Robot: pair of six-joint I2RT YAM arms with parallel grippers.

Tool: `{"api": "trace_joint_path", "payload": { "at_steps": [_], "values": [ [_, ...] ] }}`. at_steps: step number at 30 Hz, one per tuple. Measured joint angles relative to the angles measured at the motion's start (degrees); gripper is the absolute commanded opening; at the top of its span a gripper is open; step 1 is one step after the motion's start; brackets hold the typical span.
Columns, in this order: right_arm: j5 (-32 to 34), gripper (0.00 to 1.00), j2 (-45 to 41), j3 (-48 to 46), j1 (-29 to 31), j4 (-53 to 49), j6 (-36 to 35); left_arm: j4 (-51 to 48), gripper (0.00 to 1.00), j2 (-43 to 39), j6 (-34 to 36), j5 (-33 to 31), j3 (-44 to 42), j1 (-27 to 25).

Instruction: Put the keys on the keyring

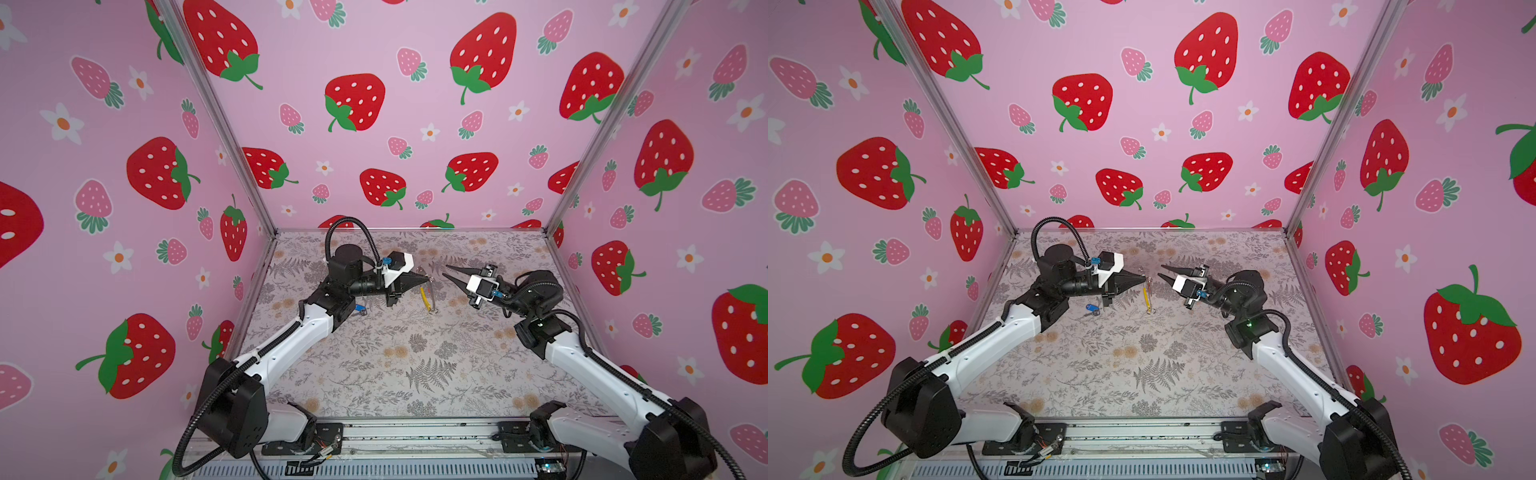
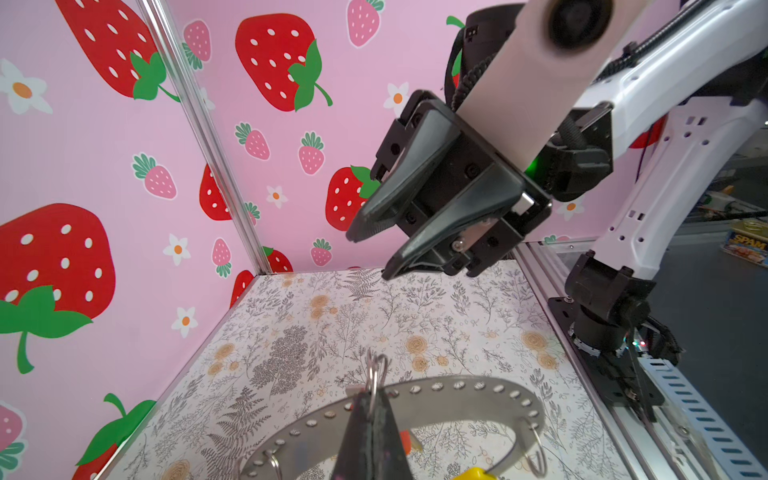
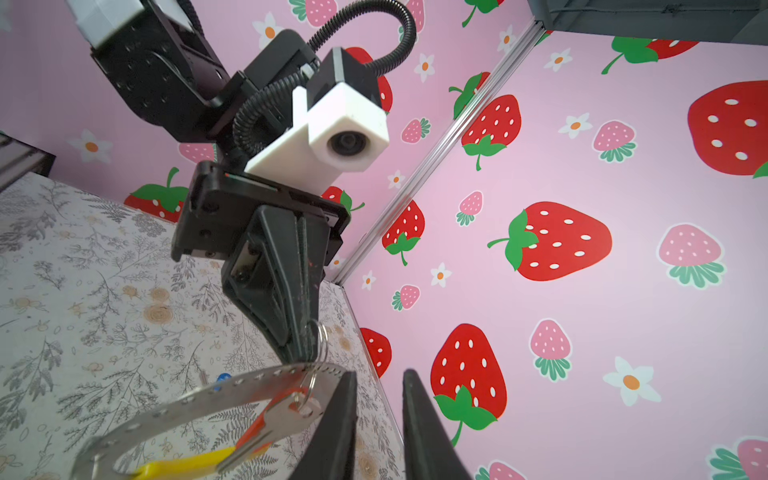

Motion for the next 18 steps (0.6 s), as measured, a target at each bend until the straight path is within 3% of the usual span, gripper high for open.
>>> {"api": "trace_joint_path", "payload": {
  "at_steps": [4, 8, 18],
  "values": [
    [-3.0, 0.16, 1.5, 2.9, 0.0, -1.4, 3.8, 1.7, 0.0, 0.1, -0.1, -0.3, -1.2, 0.0],
    [-4.4, 0.18, 2.9, 4.5, -0.3, -3.7, 7.0, 2.8, 0.0, 0.2, 0.2, -0.2, -1.2, -0.1],
    [-5.2, 0.18, 4.2, 7.0, -0.5, -13.0, 9.4, 2.2, 0.0, 0.2, 2.8, -0.8, -1.2, -0.1]
  ]
}}
